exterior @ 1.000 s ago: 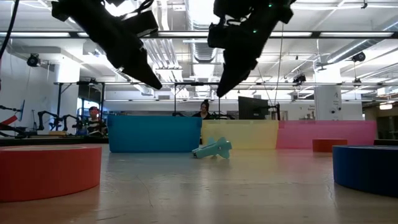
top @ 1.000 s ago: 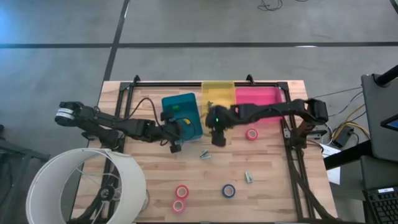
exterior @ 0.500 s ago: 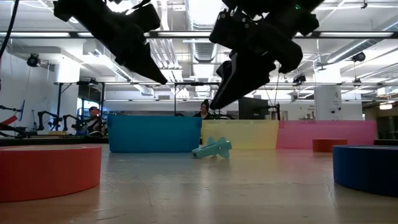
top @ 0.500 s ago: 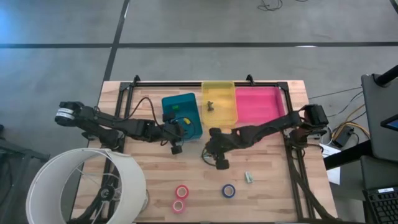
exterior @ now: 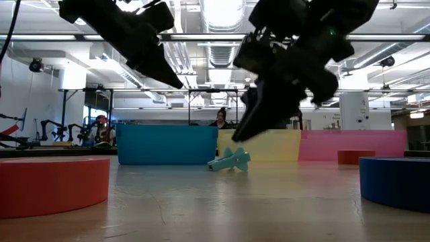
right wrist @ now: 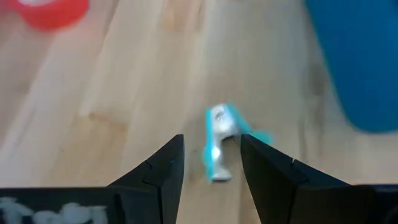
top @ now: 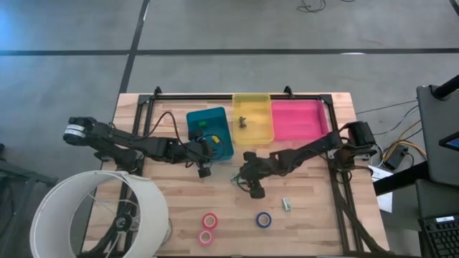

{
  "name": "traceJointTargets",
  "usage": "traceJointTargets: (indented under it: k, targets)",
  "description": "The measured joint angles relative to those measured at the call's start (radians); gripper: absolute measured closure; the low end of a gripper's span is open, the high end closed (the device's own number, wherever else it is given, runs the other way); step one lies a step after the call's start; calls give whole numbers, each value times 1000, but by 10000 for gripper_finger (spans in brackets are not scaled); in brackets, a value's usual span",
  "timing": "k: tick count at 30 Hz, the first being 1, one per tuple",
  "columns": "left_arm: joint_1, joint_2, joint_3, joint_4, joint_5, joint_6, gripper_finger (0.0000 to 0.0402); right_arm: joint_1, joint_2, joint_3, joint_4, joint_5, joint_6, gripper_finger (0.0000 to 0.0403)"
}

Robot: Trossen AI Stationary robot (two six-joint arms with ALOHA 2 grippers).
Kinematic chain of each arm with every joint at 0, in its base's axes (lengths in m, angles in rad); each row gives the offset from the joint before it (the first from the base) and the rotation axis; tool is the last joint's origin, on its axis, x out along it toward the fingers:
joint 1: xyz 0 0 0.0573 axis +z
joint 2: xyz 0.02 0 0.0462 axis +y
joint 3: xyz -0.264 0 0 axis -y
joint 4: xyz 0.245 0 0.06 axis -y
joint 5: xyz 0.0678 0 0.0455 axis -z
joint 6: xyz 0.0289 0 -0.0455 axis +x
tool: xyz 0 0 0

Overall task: Pick and place Stapler, Stapler remover, tape
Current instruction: Put the top light blue staple remover into the yellow bin

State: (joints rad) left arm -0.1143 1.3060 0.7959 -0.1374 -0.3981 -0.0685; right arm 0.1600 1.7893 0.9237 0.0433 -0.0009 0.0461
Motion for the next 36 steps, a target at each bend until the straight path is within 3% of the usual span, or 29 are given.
traceJointTargets:
  k: [5, 12, 22, 36]
  targets:
    - [0, 0, 0, 7, 0, 1, 348, 1, 77, 32, -14, 2, -27, 248]
    - [0, 0, -1, 8, 0, 14, 348, -1, 70, 56, -75, 77, -32, 255]
    - [0, 0, -1, 7, 0, 13, 348, -1, 76, 48, -96, 83, -24, 259]
    - [0, 0, -1, 7, 0, 12, 348, -2, 77, 47, -165, 98, -3, 338]
